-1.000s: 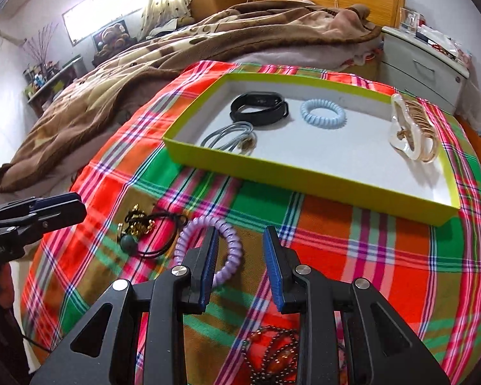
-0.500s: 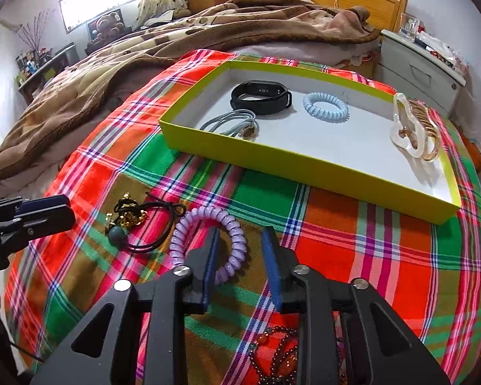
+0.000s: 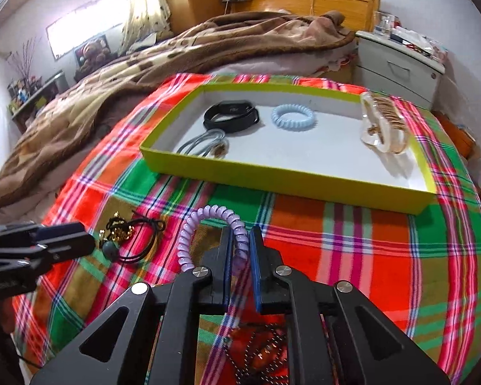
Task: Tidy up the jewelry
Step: 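Grasp the black hair tie with teal bead using the left tool while the right tool holds the coil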
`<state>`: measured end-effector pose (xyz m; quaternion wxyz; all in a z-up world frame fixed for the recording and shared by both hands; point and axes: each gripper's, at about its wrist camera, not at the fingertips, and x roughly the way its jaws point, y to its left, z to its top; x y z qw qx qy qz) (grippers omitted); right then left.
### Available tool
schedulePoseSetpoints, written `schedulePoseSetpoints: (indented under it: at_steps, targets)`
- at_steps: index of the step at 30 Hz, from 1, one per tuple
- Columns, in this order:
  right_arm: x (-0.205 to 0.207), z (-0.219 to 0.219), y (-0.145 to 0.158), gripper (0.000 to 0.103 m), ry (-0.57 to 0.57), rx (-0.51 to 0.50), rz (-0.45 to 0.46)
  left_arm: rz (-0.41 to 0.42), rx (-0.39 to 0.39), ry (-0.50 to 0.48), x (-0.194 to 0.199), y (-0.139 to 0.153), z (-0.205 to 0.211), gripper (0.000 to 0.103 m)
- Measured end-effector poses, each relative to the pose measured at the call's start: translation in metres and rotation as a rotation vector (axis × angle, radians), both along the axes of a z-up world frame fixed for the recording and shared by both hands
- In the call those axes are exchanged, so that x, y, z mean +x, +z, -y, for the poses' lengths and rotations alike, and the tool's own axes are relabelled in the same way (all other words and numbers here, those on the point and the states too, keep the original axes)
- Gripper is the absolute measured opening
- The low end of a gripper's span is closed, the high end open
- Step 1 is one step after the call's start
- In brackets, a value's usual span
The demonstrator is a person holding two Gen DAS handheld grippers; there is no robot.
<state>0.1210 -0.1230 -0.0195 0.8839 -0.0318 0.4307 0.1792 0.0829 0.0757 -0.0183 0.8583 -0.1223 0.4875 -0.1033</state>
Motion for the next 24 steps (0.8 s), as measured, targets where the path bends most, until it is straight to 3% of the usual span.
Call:
schedulePoseSetpoints:
  at_steps: [6, 17, 24]
  targets:
    - [-0.006, 0.011, 0.008, 0.011, -0.021, 0.043, 0.021, -0.024, 0.017, -0.027, 0.006, -0.006, 0.016, 0.043]
    - [-0.013, 0.018, 0.013, 0.011, -0.021, 0.09, 0.038, -0.017, 0.122, -0.007, 0.008, -0.006, 0.03, 0.042]
    - [-0.014, 0.022, 0.013, 0.011, -0.026, 0.112, 0.032, -0.004, 0.175, -0.005, 0.007, -0.006, 0.035, 0.027]
